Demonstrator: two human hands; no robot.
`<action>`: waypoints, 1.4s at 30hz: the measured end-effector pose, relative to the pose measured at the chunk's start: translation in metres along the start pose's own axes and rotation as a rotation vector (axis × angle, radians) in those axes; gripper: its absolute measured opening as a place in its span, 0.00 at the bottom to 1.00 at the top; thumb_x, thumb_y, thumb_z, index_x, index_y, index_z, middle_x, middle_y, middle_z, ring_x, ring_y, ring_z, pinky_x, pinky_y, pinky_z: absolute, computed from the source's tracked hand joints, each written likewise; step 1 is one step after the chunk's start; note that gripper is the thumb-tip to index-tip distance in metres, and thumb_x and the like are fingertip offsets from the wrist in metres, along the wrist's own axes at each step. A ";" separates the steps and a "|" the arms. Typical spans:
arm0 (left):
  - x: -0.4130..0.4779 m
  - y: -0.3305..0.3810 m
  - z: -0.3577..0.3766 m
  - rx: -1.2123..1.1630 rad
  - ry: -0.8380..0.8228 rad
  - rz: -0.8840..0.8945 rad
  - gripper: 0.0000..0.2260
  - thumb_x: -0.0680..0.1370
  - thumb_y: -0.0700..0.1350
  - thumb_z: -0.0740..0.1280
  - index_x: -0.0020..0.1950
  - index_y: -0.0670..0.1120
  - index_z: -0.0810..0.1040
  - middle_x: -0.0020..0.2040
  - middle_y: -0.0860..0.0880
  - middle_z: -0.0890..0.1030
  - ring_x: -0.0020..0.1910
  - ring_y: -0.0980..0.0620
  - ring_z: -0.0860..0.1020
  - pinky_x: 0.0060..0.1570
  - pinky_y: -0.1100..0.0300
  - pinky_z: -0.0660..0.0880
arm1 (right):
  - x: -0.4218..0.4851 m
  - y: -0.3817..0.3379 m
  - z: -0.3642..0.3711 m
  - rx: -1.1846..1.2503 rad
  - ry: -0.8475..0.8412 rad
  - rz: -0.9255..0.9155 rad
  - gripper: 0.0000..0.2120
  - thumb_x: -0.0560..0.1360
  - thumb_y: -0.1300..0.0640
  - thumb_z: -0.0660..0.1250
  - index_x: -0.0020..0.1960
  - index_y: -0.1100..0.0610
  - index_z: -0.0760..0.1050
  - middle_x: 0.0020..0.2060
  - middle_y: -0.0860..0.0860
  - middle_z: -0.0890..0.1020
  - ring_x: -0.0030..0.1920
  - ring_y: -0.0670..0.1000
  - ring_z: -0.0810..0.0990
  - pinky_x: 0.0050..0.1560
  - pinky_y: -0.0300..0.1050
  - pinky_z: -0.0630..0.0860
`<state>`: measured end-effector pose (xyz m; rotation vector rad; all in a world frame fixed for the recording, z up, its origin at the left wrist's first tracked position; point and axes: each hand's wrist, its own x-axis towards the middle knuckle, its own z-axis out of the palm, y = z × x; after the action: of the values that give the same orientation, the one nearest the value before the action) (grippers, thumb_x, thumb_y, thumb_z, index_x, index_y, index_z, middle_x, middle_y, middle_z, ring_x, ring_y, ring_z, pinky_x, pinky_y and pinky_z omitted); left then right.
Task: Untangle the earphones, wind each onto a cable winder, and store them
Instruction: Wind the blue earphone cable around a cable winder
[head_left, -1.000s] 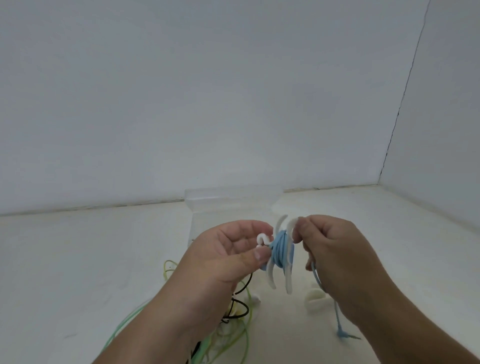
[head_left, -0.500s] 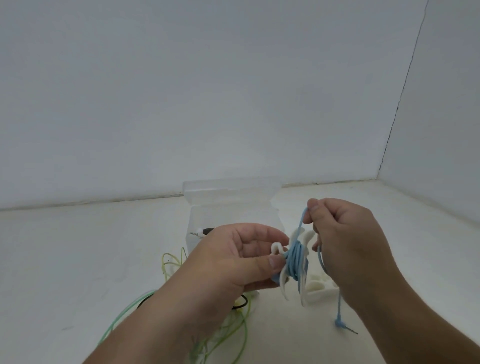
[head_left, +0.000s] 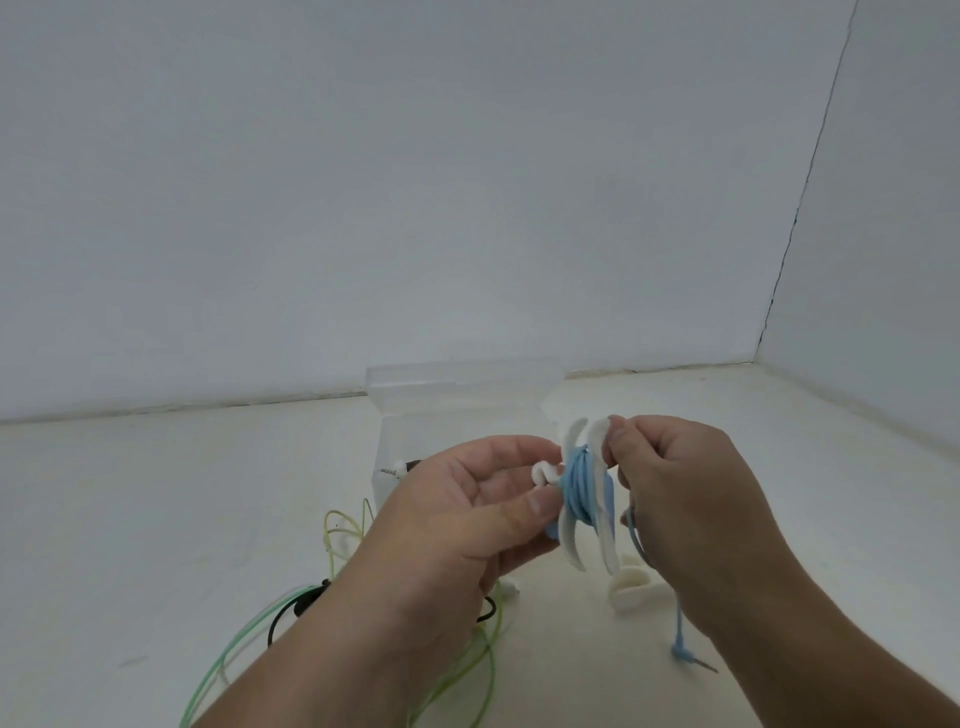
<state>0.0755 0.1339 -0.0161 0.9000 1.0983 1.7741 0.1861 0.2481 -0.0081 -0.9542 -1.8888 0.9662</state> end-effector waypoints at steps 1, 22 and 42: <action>0.000 0.000 0.000 0.033 -0.035 -0.007 0.10 0.66 0.37 0.74 0.46 0.45 0.86 0.47 0.38 0.85 0.41 0.46 0.84 0.41 0.59 0.80 | 0.000 0.001 0.001 0.023 -0.014 -0.002 0.19 0.81 0.52 0.61 0.38 0.61 0.78 0.37 0.66 0.80 0.40 0.66 0.80 0.47 0.62 0.79; 0.009 0.001 -0.015 0.374 0.492 0.250 0.11 0.74 0.36 0.73 0.47 0.53 0.84 0.45 0.51 0.87 0.46 0.48 0.85 0.58 0.41 0.78 | -0.009 -0.005 -0.003 -0.074 -0.654 -0.036 0.12 0.78 0.49 0.67 0.38 0.48 0.83 0.25 0.45 0.71 0.29 0.45 0.70 0.35 0.38 0.71; 0.016 0.005 -0.028 0.145 0.591 0.133 0.06 0.76 0.35 0.71 0.51 0.43 0.82 0.44 0.42 0.86 0.39 0.48 0.85 0.34 0.59 0.82 | -0.012 -0.014 -0.012 0.297 -0.613 -0.148 0.12 0.72 0.50 0.64 0.38 0.53 0.85 0.23 0.50 0.66 0.28 0.49 0.66 0.35 0.39 0.73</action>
<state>0.0432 0.1380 -0.0193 0.5444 1.5829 2.1647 0.1979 0.2356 0.0048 -0.3513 -2.1766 1.5152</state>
